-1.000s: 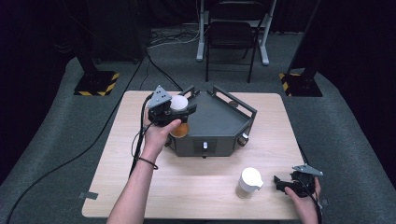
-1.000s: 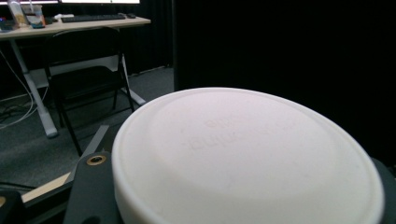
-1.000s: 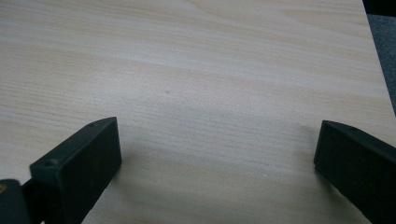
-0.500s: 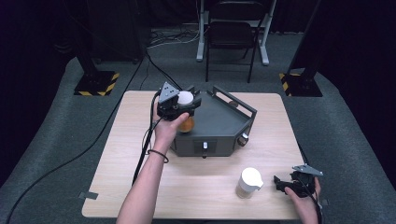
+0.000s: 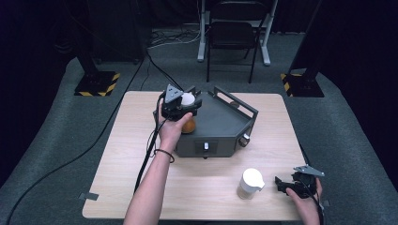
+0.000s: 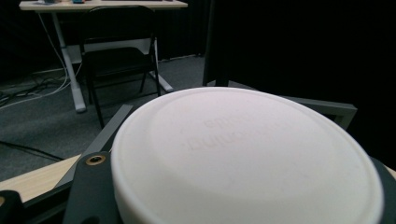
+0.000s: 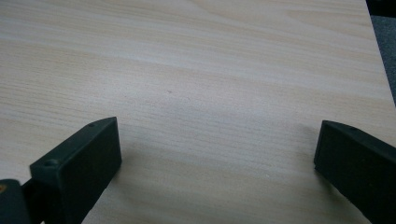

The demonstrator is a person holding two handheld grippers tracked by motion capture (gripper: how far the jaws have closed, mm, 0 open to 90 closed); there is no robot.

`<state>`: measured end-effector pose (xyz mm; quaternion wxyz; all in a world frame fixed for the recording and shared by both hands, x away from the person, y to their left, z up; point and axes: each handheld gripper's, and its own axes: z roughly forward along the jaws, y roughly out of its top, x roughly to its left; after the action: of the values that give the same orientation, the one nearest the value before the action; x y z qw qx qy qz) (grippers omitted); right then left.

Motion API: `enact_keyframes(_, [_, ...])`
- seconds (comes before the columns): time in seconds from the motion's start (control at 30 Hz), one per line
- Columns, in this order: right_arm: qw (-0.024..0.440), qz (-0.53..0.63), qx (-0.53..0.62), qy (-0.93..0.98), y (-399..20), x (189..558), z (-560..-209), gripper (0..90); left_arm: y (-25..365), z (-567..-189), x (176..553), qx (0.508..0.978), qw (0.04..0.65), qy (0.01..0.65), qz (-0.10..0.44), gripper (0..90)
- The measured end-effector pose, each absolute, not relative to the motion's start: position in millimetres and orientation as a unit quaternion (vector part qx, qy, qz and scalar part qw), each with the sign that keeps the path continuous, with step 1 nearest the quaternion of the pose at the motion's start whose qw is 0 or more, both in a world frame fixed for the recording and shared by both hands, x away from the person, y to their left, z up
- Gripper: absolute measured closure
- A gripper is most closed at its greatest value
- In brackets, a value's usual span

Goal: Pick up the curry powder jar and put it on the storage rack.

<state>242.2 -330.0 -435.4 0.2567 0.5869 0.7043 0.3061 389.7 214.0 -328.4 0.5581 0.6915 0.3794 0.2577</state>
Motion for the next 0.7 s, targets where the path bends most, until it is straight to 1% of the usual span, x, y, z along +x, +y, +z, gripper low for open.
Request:
enact_keyframes(0.17, [0.257,0.306,0.587,0.704,-330.1,242.2,-435.4,0.0,214.8,-333.4,388.0,0.681,0.564,0.389,0.260,36.5])
enact_keyframes(0.57, [0.256,0.306,0.587,0.704,-329.0,242.7,-435.4,0.0,214.8,-331.4,382.2,0.690,0.554,0.381,0.266,35.0])
enact_keyframes(0.7, [0.257,0.306,0.587,0.704,-329.0,242.8,-435.5,0.0,218.6,-327.9,379.4,0.686,0.558,0.388,0.259,25.9])
